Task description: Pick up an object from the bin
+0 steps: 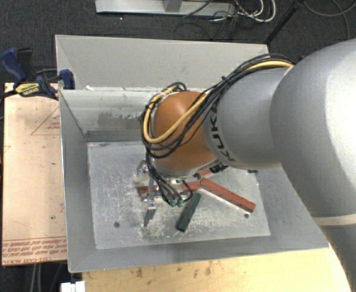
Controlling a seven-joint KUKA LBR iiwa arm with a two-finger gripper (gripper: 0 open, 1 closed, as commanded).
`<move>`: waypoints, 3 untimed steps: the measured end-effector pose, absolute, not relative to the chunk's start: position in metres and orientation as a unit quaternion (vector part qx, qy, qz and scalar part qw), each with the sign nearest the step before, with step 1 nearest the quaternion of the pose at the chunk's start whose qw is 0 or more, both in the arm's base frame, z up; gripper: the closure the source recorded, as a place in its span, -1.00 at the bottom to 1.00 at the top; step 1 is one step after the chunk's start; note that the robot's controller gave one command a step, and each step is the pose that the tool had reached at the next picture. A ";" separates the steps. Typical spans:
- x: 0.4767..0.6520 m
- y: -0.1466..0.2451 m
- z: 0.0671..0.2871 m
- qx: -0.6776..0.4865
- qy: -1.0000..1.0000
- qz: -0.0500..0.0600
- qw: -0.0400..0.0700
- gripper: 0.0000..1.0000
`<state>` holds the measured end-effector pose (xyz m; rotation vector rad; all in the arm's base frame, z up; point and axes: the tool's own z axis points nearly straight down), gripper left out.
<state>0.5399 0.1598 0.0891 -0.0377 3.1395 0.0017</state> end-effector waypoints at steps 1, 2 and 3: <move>0.542 0.151 0.082 0.057 0.998 0.001 0.001 -1.00; 0.572 0.141 0.081 0.155 0.988 0.003 0.002 -1.00; 0.589 0.098 0.081 0.146 0.989 0.009 0.010 1.00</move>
Offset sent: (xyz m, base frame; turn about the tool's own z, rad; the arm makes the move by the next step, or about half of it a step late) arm 0.0811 -0.0425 -0.0191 -0.0388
